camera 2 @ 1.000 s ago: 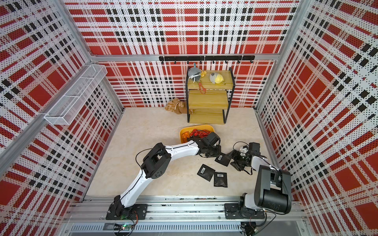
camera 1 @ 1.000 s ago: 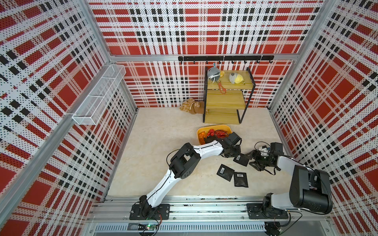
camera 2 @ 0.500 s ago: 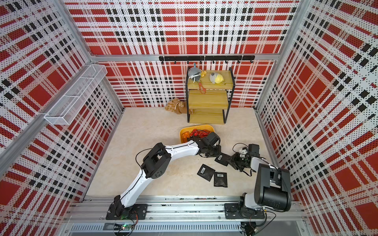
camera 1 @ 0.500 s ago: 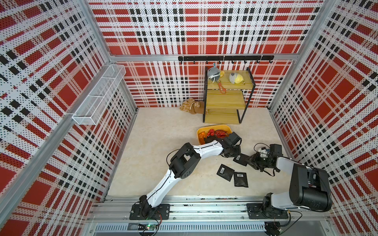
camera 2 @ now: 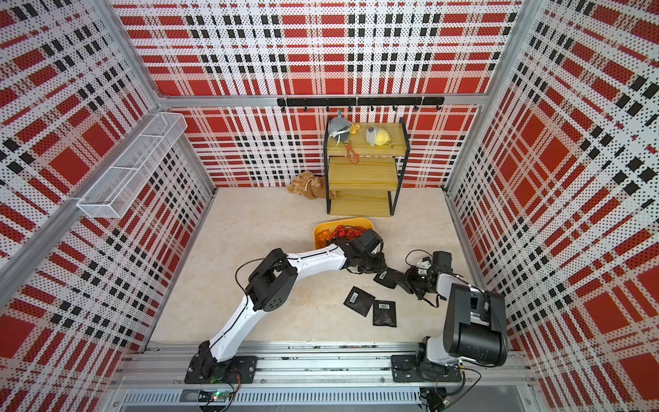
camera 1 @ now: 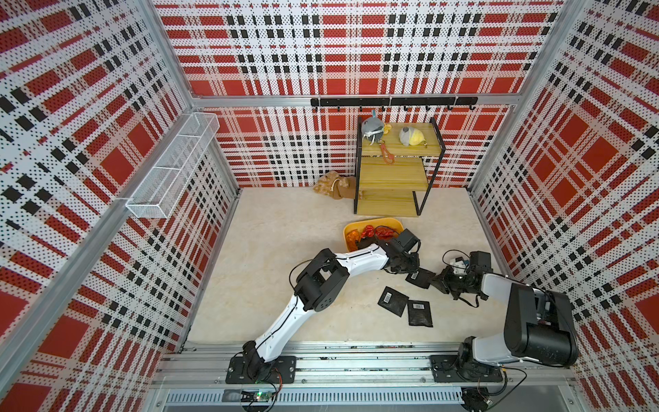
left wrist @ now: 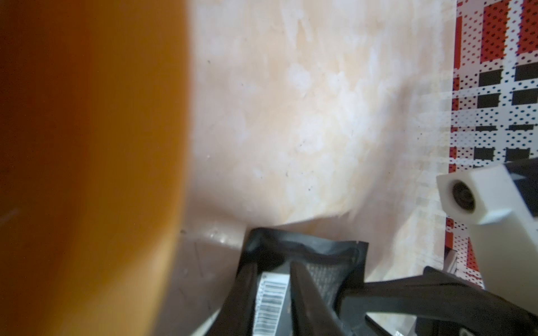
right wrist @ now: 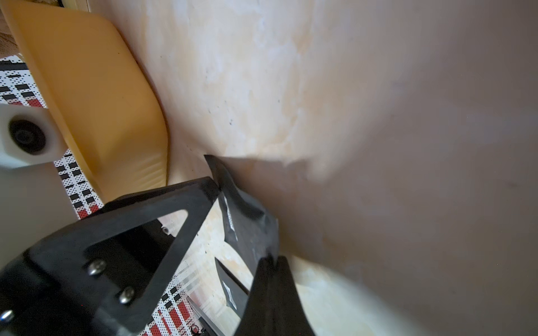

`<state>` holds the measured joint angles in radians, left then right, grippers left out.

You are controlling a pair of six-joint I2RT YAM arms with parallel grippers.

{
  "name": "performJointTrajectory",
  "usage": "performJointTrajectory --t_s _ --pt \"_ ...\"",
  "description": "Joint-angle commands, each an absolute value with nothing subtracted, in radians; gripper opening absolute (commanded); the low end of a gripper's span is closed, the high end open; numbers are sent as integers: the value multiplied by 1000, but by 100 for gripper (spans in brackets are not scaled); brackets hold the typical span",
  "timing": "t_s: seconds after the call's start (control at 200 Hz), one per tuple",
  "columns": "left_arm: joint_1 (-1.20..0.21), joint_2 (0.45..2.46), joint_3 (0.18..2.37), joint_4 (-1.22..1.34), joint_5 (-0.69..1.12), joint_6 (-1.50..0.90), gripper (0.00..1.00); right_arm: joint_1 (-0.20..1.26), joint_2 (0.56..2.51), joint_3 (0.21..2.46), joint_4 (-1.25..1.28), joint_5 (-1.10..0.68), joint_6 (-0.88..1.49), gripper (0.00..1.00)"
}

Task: Put the tea bags into the storage box
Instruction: Pick up the tea bag from the center of the board.

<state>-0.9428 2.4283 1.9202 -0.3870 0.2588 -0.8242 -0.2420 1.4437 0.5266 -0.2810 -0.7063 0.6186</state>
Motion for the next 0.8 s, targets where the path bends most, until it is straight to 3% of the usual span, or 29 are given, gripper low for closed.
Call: performJointTrajectory --t_s 0.0,0.185,0.451,0.496,0.797 --pt "-944 2382 1929 -382 276 -807 43 -235 1435 558 -299 -712 602 0" --pt "-949 2345 1951 -383 268 -804 58 -235 1394 594 -359 -698 585 0" --pt "-950 2193 1912 -372 187 -825 65 -235 1293 662 -447 -680 577 0" --pt "-947 2157 1885 -367 170 -831 76 -235 1273 678 -464 -680 578 0" --pt "-919 1911 1604 -305 79 -864 78 -206 1145 808 -541 -696 634 0"
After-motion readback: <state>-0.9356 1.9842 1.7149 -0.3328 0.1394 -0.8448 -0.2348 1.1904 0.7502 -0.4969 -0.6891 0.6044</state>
